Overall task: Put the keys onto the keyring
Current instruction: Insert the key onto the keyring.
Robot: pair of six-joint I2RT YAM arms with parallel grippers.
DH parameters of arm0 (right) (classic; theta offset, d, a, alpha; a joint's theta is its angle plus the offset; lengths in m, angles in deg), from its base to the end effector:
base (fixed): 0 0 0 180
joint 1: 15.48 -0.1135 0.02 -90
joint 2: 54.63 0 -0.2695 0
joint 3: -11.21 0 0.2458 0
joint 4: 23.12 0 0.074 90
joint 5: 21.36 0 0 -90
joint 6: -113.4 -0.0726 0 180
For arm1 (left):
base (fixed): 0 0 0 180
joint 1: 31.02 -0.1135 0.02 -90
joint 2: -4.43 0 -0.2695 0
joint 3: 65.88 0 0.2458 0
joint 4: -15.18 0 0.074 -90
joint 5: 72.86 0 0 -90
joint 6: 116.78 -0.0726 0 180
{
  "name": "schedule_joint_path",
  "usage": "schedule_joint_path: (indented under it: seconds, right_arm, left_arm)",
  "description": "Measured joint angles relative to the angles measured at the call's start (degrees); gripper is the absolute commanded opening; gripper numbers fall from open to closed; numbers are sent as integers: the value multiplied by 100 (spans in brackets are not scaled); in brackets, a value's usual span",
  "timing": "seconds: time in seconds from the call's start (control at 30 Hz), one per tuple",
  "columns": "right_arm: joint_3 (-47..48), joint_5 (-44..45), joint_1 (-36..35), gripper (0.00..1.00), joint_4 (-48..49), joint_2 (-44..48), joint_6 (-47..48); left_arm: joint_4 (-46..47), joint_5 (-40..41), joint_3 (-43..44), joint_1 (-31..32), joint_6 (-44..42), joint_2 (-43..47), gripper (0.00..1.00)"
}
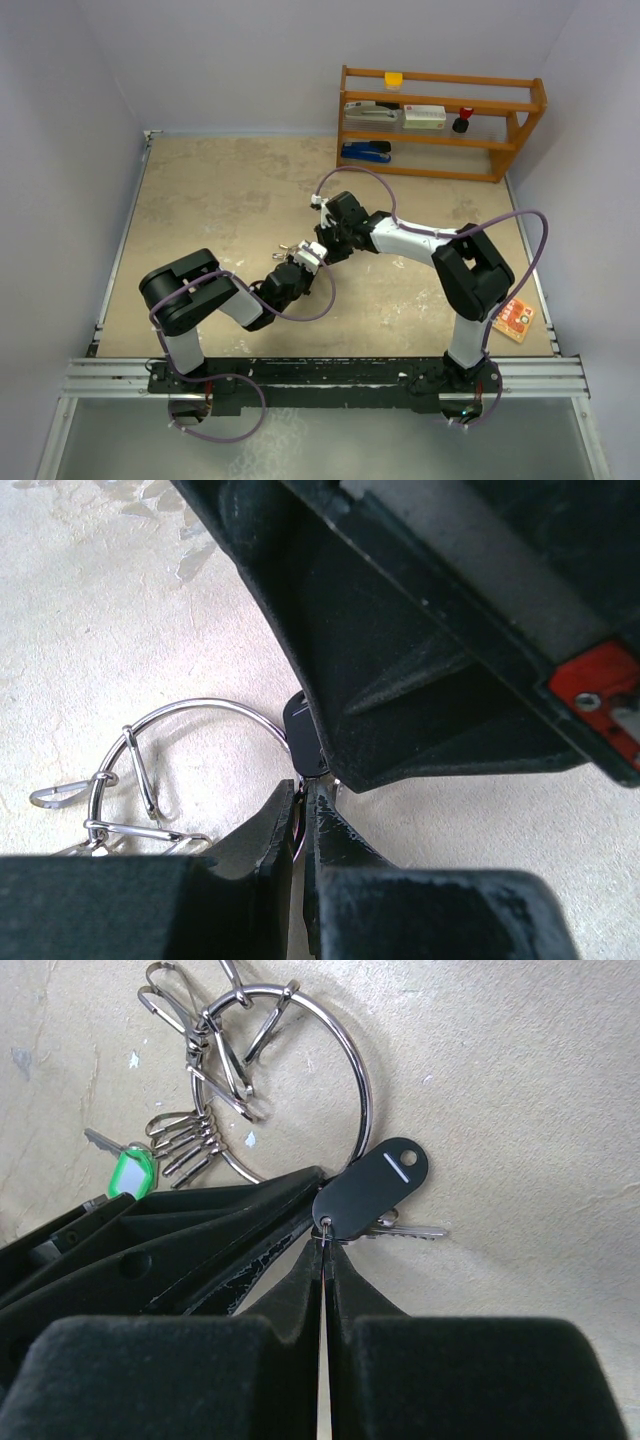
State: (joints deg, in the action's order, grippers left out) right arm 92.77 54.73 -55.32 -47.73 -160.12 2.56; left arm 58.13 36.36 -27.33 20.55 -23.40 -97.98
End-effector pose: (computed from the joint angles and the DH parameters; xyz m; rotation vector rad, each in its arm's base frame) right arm 0.3054 0.2775 0.1652 -0.5334 2.4788 0.7509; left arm 0.2172 -0.2353 0.1052 0.5779 1.8389 -0.3205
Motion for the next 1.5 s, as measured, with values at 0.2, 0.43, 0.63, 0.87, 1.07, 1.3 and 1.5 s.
schedule_joint_path:
  seconds: [0.2,0.43,0.63,0.87,1.07,1.3,1.5]
  right_arm:
    - [0,0,0,0,7,-33,-15]
    - [0,4,0,0,68,-157,-57]
    - [4,81,2,0,101,-267,-72]
    - [7,98,4,0,105,-293,-85]
    - [7,125,4,0,103,-284,-92]
    - [63,144,4,0,83,-278,-90]
    - [107,153,4,0,90,-275,-90]
  left_arm:
    - [-20,13,11,0,0,0,0]
    - [-20,13,11,0,0,0,0]
    - [-20,13,11,0,0,0,0]
    - [-26,50,11,0,0,0,0]
    - [-28,50,13,0,0,0,0]
    - [-79,50,46,0,0,-4,0]
    - [-101,50,52,0,0,-4,0]
